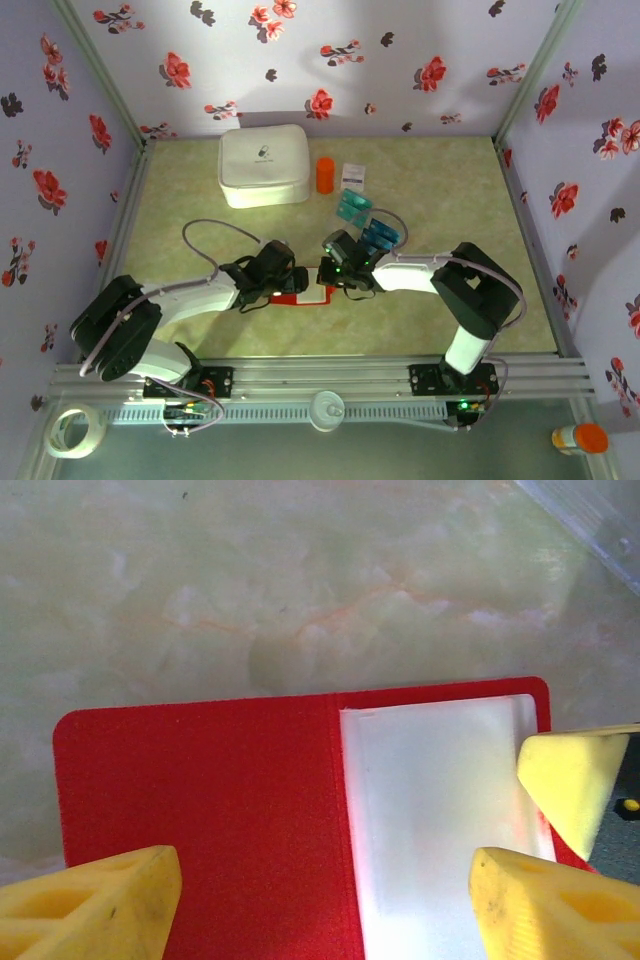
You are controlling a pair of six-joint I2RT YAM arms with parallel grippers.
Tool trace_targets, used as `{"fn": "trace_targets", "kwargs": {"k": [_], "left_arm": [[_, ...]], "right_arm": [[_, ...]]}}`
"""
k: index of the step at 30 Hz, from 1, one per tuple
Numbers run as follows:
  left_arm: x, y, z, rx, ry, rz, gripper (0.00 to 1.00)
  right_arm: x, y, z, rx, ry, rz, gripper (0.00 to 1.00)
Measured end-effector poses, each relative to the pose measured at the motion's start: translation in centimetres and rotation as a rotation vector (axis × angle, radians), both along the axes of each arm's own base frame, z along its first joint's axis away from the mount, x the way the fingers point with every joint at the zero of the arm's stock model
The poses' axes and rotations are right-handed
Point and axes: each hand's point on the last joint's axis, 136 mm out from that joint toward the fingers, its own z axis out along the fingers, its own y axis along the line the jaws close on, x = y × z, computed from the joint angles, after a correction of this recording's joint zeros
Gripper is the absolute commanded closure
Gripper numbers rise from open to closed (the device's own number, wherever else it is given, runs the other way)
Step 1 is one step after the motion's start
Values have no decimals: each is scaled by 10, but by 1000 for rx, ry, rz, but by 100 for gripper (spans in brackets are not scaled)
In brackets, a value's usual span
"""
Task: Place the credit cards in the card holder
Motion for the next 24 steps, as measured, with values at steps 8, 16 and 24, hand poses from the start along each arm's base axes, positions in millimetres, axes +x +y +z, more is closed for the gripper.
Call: {"fn": "trace_targets", "kwargs": {"k": [8, 16, 24], "left_arm": [[-1, 1, -6, -1, -2, 0, 29], [-4, 5, -14, -1, -7, -5, 29], [-3, 4, -14, -7, -16, -7, 29]], "right_arm": [[0, 0, 0, 2, -1, 1, 100], [1, 0, 11, -5, -11, 14, 100], [6, 5, 20, 1, -28, 26, 100]]}}
